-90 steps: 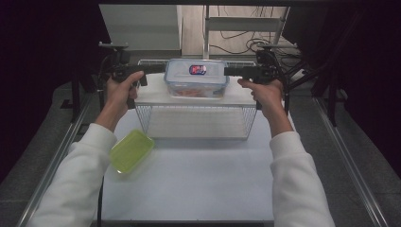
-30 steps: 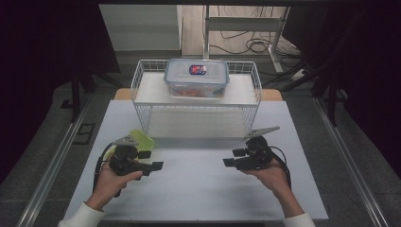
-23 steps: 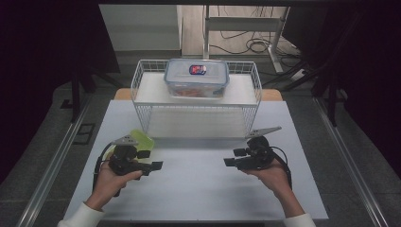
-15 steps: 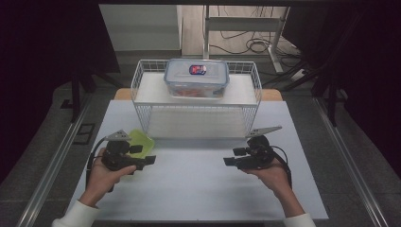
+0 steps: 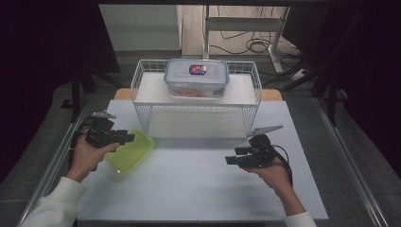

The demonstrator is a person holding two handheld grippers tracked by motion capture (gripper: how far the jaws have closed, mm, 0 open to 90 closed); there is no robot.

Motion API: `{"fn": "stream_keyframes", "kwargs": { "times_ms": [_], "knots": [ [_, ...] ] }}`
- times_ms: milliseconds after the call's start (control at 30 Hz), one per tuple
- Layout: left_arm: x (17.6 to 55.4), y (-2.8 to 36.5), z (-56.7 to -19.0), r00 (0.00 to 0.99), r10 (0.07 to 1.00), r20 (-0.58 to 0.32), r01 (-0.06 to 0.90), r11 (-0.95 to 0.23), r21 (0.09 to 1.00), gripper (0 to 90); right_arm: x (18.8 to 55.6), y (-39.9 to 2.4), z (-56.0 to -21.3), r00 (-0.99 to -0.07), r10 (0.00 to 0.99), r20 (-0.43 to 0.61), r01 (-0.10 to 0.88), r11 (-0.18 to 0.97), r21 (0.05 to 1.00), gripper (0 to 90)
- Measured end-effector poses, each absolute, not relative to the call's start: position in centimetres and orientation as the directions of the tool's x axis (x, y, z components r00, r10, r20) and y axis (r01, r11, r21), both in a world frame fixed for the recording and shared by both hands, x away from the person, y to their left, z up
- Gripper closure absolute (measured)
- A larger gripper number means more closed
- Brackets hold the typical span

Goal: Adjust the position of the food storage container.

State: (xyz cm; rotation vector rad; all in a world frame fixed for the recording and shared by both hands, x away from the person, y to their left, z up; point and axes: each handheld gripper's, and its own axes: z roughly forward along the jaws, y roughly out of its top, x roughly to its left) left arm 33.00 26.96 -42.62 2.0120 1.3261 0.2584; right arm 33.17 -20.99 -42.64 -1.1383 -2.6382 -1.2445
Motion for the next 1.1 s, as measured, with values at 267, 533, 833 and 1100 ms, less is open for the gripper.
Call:
{"fn": "stream_keyframes", "kwargs": {
  "times_ms": [267,533,833,1100],
  "knots": [
    [36.2,28.8,-45.0,0.406,0.897,-0.172,0.773,-0.237,0.588,87.9,33.3,-20.9,-43.0,-0.733,0.612,0.298,0.623,0.427,0.656,36.8],
    [38.7,29.0,-46.4,0.357,0.932,-0.058,0.806,-0.276,0.523,90.0,33.4,-21.2,-43.2,-0.727,0.619,0.298,0.627,0.42,0.656,36.4],
    [39.8,29.1,-47.9,0.366,0.927,-0.08,0.829,-0.285,0.481,90.0,33.5,-21.1,-43.4,-0.726,0.618,0.3,0.629,0.422,0.653,36.3],
    [39.7,28.4,-48.0,0.393,0.915,-0.094,0.829,-0.309,0.466,90.0,33.5,-20.9,-43.4,-0.727,0.617,0.301,0.63,0.425,0.65,36.3]
  ]
}}
